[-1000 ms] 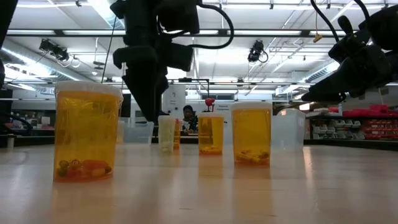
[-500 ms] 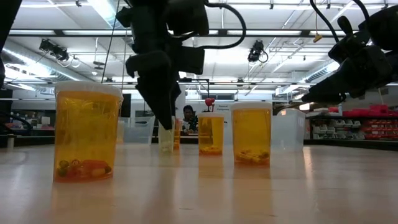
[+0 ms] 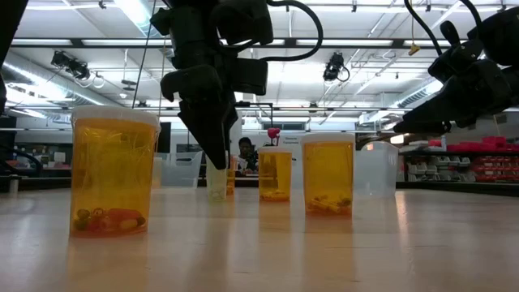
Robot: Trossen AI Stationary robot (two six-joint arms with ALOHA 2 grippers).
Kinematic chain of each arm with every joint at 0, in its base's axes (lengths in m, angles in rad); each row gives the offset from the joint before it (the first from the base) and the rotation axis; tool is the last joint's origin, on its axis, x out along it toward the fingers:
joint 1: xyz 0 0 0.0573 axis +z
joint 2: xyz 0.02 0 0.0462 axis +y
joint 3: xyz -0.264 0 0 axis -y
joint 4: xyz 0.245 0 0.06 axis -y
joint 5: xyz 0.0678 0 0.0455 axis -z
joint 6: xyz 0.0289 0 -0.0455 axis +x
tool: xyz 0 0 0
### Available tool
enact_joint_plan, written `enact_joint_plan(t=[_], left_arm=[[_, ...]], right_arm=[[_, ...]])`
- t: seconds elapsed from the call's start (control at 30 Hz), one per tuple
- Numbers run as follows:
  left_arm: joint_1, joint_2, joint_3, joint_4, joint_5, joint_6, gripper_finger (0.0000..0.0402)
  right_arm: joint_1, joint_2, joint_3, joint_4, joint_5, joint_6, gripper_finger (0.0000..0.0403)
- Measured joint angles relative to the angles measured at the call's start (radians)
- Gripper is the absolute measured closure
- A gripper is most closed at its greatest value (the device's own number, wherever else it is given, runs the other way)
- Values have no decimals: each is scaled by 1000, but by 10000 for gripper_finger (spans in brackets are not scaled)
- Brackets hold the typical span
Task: Pick and place medicine bottles into bin by pill shape (circle, oval)
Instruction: Put the small yellow pill bottle into the left transparent bin
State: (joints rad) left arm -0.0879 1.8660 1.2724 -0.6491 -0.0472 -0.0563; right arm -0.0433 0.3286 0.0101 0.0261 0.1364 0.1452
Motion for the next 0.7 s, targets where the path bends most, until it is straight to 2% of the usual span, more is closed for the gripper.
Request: enact_joint_plan(t=[0.17, 0.37, 0.57, 0.7], left_arm=[[0, -8, 0, -21, 0, 0, 290], [6, -62, 0, -106, -6, 0, 269], [42, -145, 0, -248, -84, -5, 279], [78, -204, 0, -288, -137, -10, 282]], right_arm=[[0, 0, 0, 0, 0, 0, 127], [0, 0, 0, 1, 0, 0, 127], [0, 5, 0, 0, 0, 0, 127], [0, 6, 0, -1, 0, 0, 127]])
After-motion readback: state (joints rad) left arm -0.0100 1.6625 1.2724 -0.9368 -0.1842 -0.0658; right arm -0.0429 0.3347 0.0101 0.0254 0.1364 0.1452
